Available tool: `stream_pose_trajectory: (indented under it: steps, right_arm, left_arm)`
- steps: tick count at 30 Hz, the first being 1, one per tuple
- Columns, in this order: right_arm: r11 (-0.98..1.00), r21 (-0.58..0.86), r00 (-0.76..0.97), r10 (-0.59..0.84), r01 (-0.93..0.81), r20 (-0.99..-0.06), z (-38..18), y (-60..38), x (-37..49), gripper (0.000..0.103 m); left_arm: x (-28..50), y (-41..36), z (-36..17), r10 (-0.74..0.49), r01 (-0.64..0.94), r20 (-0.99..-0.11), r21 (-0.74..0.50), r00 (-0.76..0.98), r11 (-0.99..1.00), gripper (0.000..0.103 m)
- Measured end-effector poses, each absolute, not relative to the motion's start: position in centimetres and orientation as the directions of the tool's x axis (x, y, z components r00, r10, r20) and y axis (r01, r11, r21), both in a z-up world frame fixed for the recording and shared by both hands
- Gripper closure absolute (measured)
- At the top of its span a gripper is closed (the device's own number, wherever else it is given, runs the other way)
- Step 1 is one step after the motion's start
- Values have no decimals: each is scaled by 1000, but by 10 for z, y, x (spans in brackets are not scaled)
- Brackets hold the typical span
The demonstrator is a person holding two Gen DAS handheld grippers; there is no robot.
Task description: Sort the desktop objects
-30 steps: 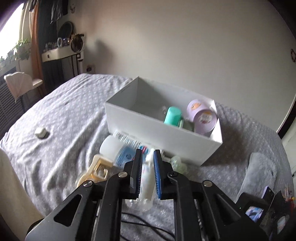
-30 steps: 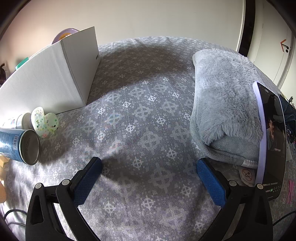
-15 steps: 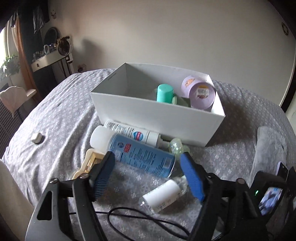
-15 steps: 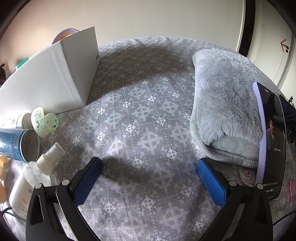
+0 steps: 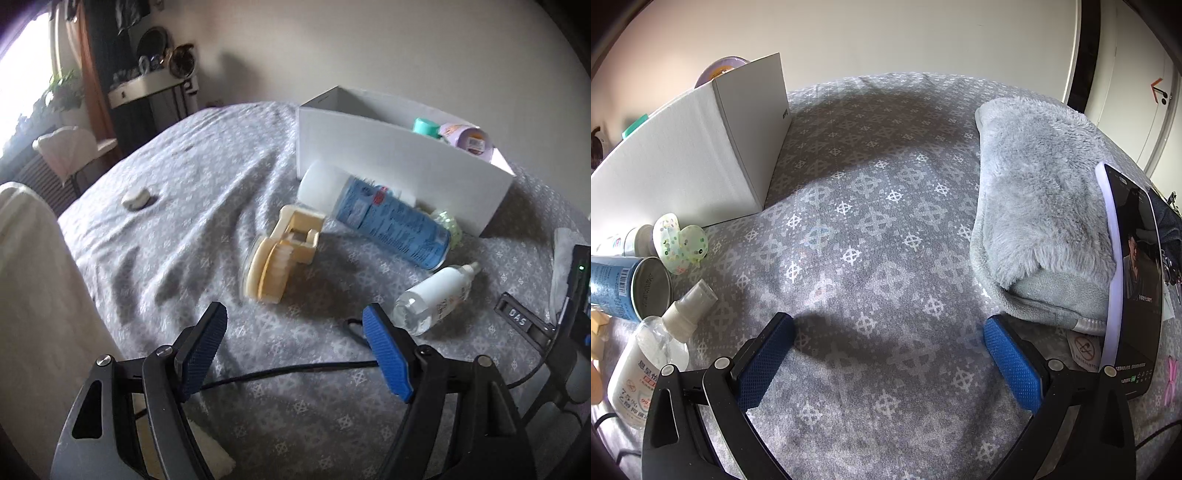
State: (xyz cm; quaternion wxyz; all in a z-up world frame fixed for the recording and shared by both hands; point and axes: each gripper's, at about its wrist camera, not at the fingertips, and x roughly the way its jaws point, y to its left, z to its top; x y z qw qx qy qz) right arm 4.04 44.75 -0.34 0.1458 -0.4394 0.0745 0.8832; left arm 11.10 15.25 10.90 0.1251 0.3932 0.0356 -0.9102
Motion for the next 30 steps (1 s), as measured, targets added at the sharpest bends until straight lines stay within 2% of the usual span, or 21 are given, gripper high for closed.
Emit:
stream_pose_trajectory:
  steps: [4, 7, 12, 16, 18, 19, 20, 23, 30]
  right_arm:
    - [-946, 4, -571, 192, -323, -798, -3, 448, 40, 0]
    - [-946, 4, -571, 192, -323, -798, -3, 447, 41, 0]
    - [-946, 4, -571, 192, -324, -798, -3, 447, 41, 0]
    - [-946, 4, -572, 193, -324, -798, -3, 447, 41, 0]
    - [-946, 3, -571, 193, -324, -798, -4, 447, 40, 0]
    - [-946, 1, -571, 194, -324, -798, -4, 447, 39, 0]
    - [-946, 0, -570, 195, -324, -798, -4, 447, 39, 0]
    - [-946, 1, -570, 195, -324, -798, -4, 447, 40, 0]
    - [-946, 1, -570, 194, -324, -798, -4, 447, 40, 0]
  left_arm:
    - [88, 200, 133, -124, 60, -682, 116, -721, -991, 25]
    - [55, 227, 125, -48, -65, -754, 119, -655, -991, 23]
    - [14, 249, 81, -94, -185, -862, 212, -498, -960, 23]
    - [-7, 254, 51, -44, -262, -906, 169, -422, -950, 23]
    - [-11, 252, 43, -14, -250, -912, 128, -410, -960, 28]
    - [-10, 248, 43, 21, -234, -910, 85, -415, -969, 35]
    - [-7, 245, 44, 42, -216, -903, 57, -428, -975, 47]
    - [3, 253, 48, 17, -207, -892, 87, -452, -975, 61]
    - [38, 265, 83, -20, -210, -829, 165, -559, -964, 63]
